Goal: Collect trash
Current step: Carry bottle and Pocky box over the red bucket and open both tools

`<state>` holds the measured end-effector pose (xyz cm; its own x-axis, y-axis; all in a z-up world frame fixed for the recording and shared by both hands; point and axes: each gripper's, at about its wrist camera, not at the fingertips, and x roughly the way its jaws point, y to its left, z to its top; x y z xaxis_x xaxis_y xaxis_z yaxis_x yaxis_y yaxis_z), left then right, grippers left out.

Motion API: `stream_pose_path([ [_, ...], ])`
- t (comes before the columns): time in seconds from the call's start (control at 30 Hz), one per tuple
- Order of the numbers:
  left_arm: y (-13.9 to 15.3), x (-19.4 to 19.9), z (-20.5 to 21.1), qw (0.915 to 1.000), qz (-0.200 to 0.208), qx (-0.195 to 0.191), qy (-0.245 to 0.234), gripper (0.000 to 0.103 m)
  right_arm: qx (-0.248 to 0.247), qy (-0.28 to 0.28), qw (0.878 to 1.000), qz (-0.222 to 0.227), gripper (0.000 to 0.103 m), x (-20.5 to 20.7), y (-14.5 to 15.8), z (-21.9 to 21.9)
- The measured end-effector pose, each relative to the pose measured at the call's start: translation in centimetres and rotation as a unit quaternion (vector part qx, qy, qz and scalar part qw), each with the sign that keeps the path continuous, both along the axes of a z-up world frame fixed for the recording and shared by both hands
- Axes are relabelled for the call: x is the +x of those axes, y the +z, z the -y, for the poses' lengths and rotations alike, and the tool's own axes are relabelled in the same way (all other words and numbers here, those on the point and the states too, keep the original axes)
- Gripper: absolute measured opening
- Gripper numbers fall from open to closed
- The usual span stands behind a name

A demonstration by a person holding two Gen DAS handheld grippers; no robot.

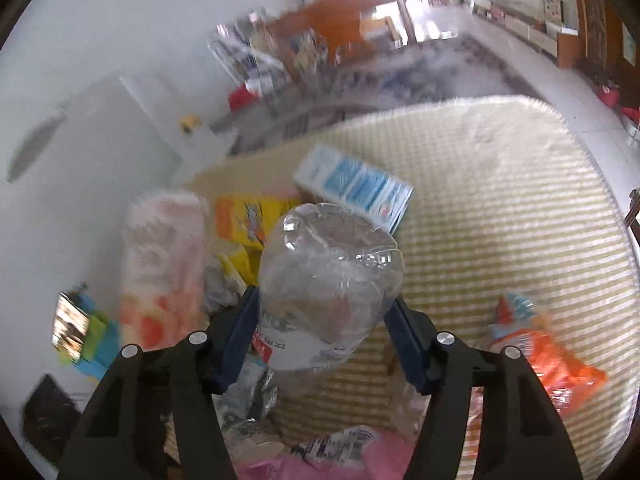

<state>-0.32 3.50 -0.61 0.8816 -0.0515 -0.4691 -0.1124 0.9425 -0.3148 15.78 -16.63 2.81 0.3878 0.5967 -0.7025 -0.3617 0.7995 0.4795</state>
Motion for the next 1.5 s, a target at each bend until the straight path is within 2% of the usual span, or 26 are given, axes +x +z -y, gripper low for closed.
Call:
stream_pose_path([
  [0.13, -0.1, -0.1, 0.2, 0.9999, -0.013, 0.005, -0.001, 0.031, 0.041, -0.029, 0.998, 0.03, 0.06, -1.1, 2.5, 4.9],
  [0.3, 1.4, -0.8, 1.1, 0.9994, -0.02, -0.018, -0.021, 0.031, 0.042, -0.078, 0.993, 0.079, 0.06, -3.1, 4.2, 12.2],
  [0.37, 2.2, -0.9, 2.8, 0.9985, -0.02, -0.028, -0.043, 0.031, 0.041, -0.103, 0.99, 0.089, 0.06, -3.5, 4.4, 15.1],
  [0.5, 3.7, 0.6, 7.9, 0.9919, -0.025, -0.042, -0.117, 0.031, 0.039, -0.17, 0.98, 0.1, 0.06, -4.8, 4.0, 22.0],
  [0.63, 4.0, 3.7, 15.4, 0.9743, -0.046, -0.036, -0.217, 0.031, -0.009, -0.238, 0.965, 0.11, 0.06, -6.6, 2.4, 28.0],
  [0.73, 3.4, 6.4, 21.3, 0.9541, -0.075, -0.032, -0.288, 0.031, -0.031, -0.282, 0.954, 0.096, 0.06, -7.8, 0.3, 32.2],
  [0.8, 2.6, 8.1, 24.2, 0.943, -0.098, -0.023, -0.317, 0.031, -0.02, -0.305, 0.948, 0.085, 0.06, -8.5, -0.5, 34.5],
  [0.93, 0.7, 12.1, 29.9, 0.9152, -0.162, -0.019, -0.368, 0.031, -0.055, -0.35, 0.932, 0.08, 0.06, -9.1, -2.2, 37.3],
  [1.0, 0.0, 13.2, 32.3, 0.9047, -0.179, 0.0, -0.387, 0.031, -0.061, -0.358, 0.929, 0.067, 0.06, -9.0, -3.3, 38.2],
  [1.07, -1.1, 14.0, 34.9, 0.8951, -0.196, 0.053, -0.397, 0.031, -0.068, -0.358, 0.93, 0.054, 0.06, -9.4, -4.5, 38.8],
  [1.2, -3.2, 15.0, 37.2, 0.8822, -0.232, 0.111, -0.395, 0.031, -0.095, -0.343, 0.934, 0.025, 0.06, -9.7, -6.8, 38.2],
  [1.27, -4.2, 15.2, 38.0, 0.875, -0.243, 0.128, -0.398, 0.032, -0.092, -0.337, 0.937, 0.014, 0.061, -9.3, -7.8, 37.9],
  [1.33, -4.7, 15.1, 38.7, 0.8716, -0.244, 0.142, -0.4, 0.033, -0.09, -0.328, 0.94, -0.001, 0.06, -8.7, -8.6, 37.5],
  [1.37, -4.6, 15.1, 39.8, 0.8733, -0.239, 0.151, -0.397, 0.044, -0.088, -0.326, 0.941, -0.005, 0.06, -8.6, -8.9, 37.4],
  [1.4, -4.6, 15.0, 39.9, 0.8758, -0.232, 0.156, -0.394, 0.061, -0.084, -0.328, 0.941, -0.009, 0.06, -8.7, -9.1, 37.3],
  [1.43, -4.5, 14.7, 40.3, 0.8781, -0.224, 0.155, -0.393, 0.065, -0.081, -0.329, 0.941, -0.01, 0.06, -8.7, -8.9, 37.3],
  [1.5, -4.2, 14.4, 40.2, 0.8827, -0.214, 0.153, -0.389, 0.068, -0.077, -0.331, 0.94, -0.011, 0.06, -8.6, -8.9, 37.4],
])
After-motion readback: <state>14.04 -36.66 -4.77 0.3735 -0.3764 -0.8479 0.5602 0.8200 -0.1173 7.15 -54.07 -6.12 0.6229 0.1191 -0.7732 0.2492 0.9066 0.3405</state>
